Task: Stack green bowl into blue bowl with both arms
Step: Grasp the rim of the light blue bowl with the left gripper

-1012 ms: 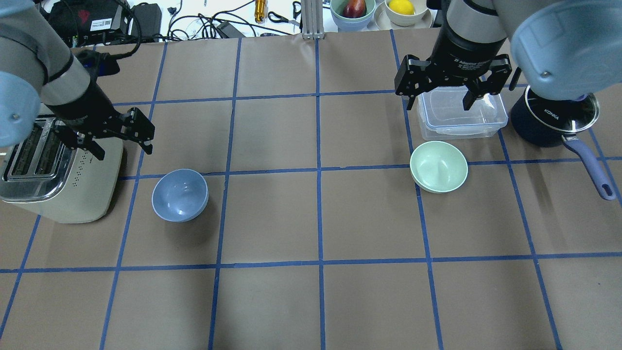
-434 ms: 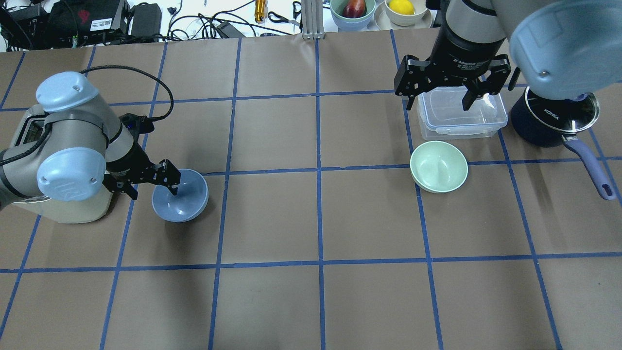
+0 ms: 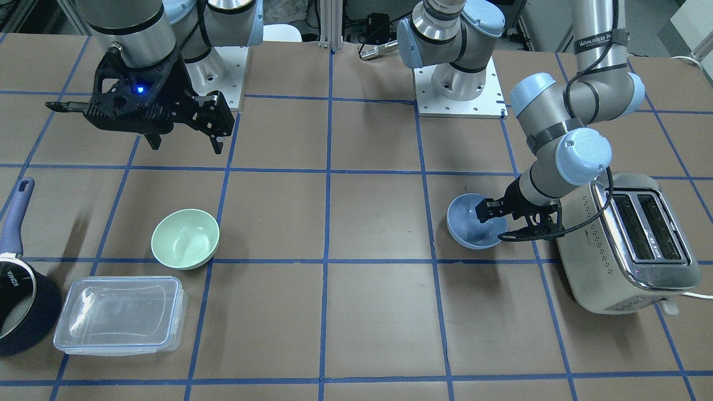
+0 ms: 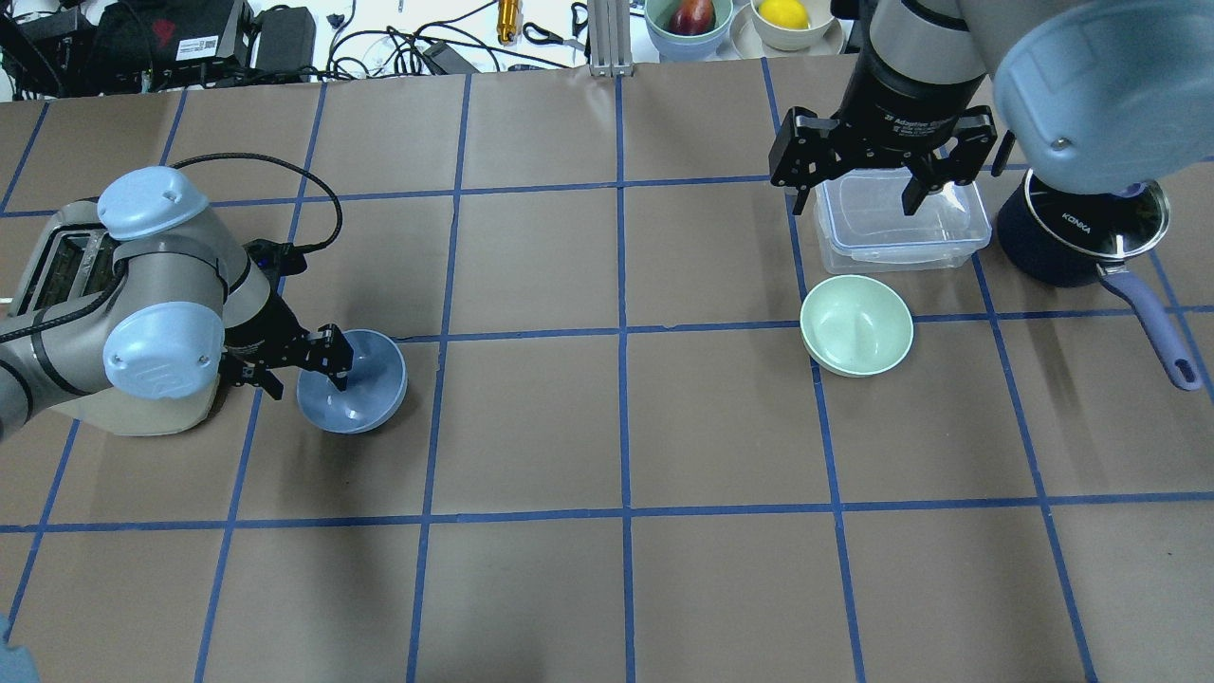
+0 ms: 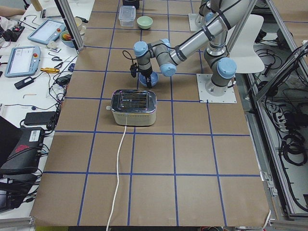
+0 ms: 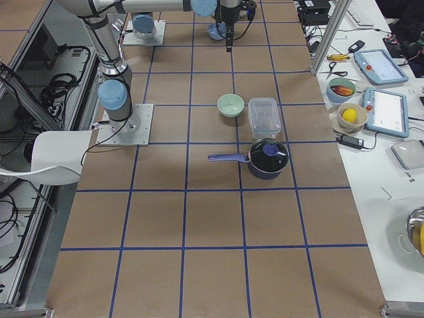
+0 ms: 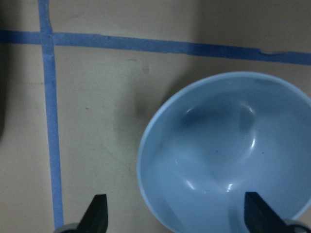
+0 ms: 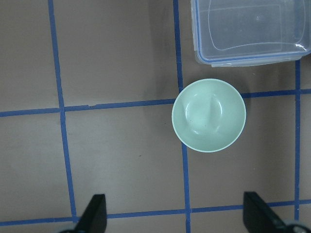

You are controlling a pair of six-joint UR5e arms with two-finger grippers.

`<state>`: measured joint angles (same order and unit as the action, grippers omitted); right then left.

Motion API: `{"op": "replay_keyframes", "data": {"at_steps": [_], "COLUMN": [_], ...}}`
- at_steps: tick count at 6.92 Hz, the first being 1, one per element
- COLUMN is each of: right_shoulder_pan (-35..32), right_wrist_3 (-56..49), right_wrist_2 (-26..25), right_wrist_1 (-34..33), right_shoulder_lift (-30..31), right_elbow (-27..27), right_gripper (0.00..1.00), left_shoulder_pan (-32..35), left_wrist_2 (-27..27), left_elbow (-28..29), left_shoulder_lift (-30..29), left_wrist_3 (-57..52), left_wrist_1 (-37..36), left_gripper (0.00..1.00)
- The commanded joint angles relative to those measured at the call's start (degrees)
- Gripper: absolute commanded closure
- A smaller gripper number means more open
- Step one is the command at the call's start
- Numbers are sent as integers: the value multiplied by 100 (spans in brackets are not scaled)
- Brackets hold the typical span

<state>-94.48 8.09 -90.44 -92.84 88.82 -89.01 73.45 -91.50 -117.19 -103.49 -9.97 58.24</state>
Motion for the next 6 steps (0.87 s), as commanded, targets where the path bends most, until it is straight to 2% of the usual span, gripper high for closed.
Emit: {"op": "replay_keyframes", "data": {"at_steps": [1,3,4,5,6], "right_shoulder_pan": [0,0,0,0,0], "right_wrist_3": [0,0,0,0,0], "right_wrist_2": [0,0,0,0,0], "right_wrist_1": [3,3,3,-6,3], "right_shoulder_lift": [4,4,4,4,4], "right_elbow": [6,6,7,7,-2], "right_gripper": [0,0,0,0,0], "left_shoulder_pan": [-24,-6,3,177,622], "left_wrist_2": [9,9,287,838,1288], "left_elbow": [-23,21,117,414,739], "left_shoulder_lift": [-14,126,153,171,145], "left_wrist_3": [-13,-14,21,561,1289], "left_wrist_1": [2,310,293,363,442], "left_gripper": [100,100,100,100,100]}}
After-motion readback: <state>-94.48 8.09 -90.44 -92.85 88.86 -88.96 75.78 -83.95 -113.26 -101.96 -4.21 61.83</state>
